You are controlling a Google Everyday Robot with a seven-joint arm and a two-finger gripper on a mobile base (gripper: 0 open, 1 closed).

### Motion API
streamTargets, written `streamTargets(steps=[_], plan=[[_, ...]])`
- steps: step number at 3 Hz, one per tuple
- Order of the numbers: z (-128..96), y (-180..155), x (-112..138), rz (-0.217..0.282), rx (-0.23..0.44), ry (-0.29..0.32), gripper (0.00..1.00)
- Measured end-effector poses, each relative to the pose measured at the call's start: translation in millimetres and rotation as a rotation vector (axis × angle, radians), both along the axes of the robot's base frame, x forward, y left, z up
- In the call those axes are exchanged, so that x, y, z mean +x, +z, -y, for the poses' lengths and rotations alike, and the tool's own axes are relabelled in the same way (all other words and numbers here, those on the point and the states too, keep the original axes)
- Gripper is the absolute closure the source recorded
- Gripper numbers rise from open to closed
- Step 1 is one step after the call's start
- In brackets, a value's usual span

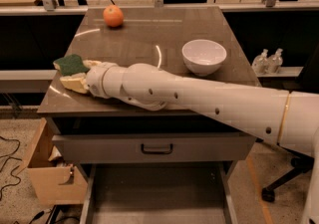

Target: Place sponge into middle drawer

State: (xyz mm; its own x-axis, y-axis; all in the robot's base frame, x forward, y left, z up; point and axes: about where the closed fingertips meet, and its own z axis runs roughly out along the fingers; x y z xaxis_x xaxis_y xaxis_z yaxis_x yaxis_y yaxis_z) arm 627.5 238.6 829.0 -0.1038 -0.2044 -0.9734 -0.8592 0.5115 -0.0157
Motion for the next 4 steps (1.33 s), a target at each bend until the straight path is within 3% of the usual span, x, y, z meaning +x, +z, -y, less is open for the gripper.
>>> streamTargets(steps=[1, 3, 4], plan=[[-0.6, 0.1, -0.3, 0.0, 0.0, 0.001, 1.0], [10.4, 12.1, -8.0, 0.019, 0.002, 0.016, 1.0], [39.0, 32.3, -26.0, 0.037, 0.005, 0.044, 1.0]])
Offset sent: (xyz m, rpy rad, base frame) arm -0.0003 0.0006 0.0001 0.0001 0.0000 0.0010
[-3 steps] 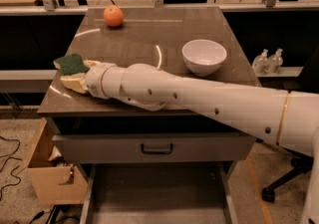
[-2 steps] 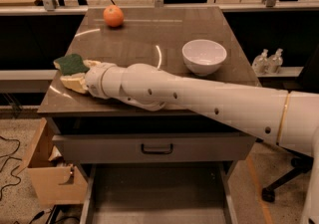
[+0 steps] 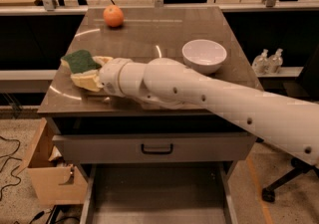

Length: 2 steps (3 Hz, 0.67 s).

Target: Place sponge into middle drawer

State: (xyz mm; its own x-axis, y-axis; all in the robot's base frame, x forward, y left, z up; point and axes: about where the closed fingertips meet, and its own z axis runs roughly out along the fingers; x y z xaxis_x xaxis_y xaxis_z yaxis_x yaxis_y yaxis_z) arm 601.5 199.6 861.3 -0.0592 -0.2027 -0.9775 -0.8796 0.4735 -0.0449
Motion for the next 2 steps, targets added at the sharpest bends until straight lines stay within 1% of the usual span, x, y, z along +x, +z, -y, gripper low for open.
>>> streamTargets(steps=[1, 2], plan=[[41.2, 26.9, -32.4, 0.048, -0.016, 0.066, 1.0], [94.1, 32.0, -63.4, 0.053, -0.023, 0.152, 1.0]])
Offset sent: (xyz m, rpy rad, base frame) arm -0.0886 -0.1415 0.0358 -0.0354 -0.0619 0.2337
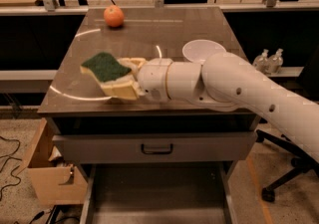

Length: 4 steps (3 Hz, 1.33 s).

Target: Place sponge into middle drawer

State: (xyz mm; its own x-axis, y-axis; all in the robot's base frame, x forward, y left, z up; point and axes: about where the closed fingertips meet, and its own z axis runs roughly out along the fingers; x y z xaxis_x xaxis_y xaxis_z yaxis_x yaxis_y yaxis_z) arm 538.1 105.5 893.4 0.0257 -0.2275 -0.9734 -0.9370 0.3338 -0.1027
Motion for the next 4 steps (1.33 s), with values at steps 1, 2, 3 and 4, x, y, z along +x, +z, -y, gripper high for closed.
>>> streamTargets(steps=[1, 2, 3, 4], plan=[[35.5, -14.9, -24.8, -0.046, -0.006, 0.051, 1.0], [60.9, -24.3, -58.2, -0.079, -0.004, 0.062, 1.0], [94.0, -26.8, -102.6, -0.112, -0.023, 0.033, 1.0], [115.6, -35.5, -134.1, -0.154, -0.055, 0.025, 1.0]])
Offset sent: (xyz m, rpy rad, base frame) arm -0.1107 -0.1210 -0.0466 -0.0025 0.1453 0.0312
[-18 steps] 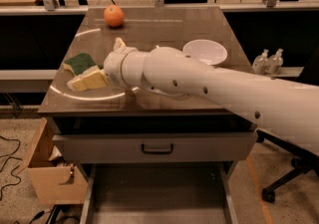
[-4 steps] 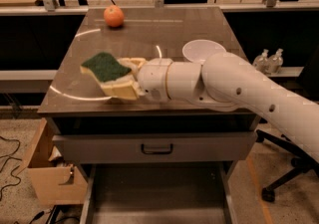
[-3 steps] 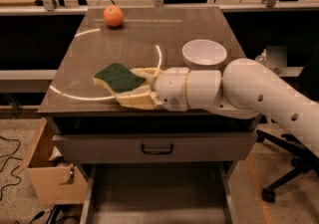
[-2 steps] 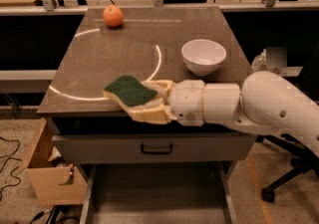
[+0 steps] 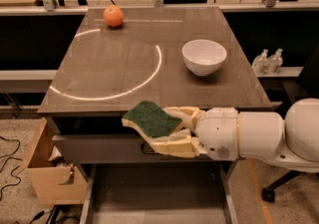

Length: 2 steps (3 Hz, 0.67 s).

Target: Place sponge into middle drawer

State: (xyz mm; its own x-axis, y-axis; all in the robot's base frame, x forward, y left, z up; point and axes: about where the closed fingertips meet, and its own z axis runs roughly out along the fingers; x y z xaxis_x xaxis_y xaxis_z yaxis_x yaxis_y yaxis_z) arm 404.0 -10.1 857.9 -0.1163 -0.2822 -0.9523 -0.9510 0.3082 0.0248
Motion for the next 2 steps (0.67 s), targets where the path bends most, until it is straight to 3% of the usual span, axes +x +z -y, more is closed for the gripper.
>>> streamTargets(steps=[1, 2], plan=[[-0.1, 0.0, 0.0, 0.0, 0.0, 0.0, 1.0], [-15.0, 2.1, 8.4, 0.017, -0.015, 0.026, 1.0]])
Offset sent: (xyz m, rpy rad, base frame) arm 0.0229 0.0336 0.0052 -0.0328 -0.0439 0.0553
